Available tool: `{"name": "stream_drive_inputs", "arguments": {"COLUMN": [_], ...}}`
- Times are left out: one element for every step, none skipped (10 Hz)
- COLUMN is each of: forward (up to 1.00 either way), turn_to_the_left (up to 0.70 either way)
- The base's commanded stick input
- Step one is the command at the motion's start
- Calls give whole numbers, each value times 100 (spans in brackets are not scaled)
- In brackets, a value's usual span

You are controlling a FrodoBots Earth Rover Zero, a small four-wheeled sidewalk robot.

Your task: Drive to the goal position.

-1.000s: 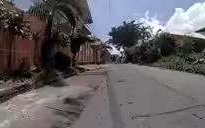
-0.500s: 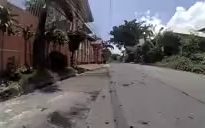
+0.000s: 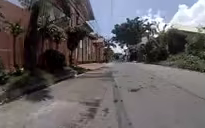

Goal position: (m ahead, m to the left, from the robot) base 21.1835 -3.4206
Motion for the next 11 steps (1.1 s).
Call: {"name": "stream_drive_inputs", "arguments": {"forward": [100,100,100,100,100,100,100,100,100,100,100], "turn_to_the_left": [-4,-4,-4,-4,-4,-4,-4,-4,-4,-6,-11]}}
